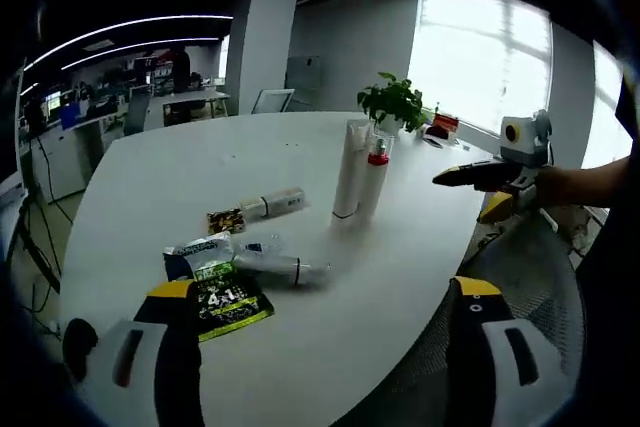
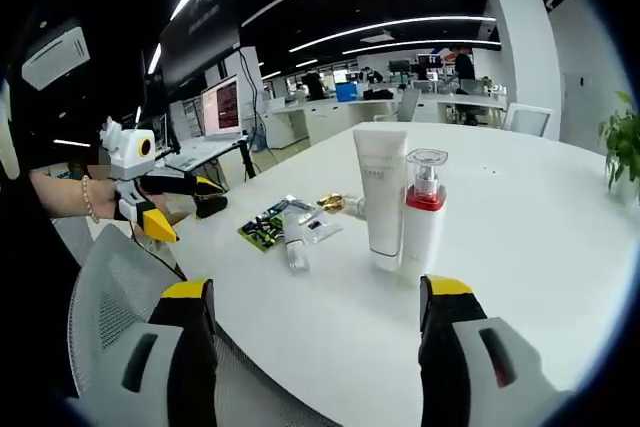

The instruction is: Arrange the skincare products in the storage area until every visible bottle or jar stands upright without overlapping.

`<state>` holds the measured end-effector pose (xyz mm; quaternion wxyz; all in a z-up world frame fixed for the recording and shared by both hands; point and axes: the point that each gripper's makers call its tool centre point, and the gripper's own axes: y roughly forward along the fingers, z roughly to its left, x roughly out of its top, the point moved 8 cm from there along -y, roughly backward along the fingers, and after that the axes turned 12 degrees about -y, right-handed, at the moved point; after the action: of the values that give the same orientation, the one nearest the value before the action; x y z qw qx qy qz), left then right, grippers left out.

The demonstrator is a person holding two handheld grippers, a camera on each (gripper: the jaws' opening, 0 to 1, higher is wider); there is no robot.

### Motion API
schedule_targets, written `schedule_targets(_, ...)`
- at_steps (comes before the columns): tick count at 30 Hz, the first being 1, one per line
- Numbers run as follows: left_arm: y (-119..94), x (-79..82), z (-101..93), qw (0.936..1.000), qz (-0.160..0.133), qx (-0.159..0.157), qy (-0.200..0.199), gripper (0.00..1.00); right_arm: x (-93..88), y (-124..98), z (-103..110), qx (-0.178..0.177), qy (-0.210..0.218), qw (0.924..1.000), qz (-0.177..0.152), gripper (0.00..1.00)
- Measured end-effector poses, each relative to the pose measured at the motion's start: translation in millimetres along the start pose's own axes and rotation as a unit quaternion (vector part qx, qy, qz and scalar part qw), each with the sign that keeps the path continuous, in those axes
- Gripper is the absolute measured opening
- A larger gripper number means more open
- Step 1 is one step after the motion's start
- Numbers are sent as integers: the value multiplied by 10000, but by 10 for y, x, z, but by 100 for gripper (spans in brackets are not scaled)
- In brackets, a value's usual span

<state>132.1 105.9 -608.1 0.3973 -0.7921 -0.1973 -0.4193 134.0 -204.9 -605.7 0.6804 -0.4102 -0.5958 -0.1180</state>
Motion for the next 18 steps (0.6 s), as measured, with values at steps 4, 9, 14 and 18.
schedule_targets(4,-65,-75,14,9999,13,120,-5,96,2,2,6,17,-9,10000,11,83)
schedule_targets(9,-98,-58,19,9998,-54,179,12,96,4,3,18,53,8,10000,-21,84)
schedule_targets(14,-95,-67,-11,9998,-32,201,58,95,12,0,19,64,35,9999,-72,85)
schedule_targets(18,-97,-66,-3,9997,-35,211,75,95,12,-3,19,60,38,9999,-86,84)
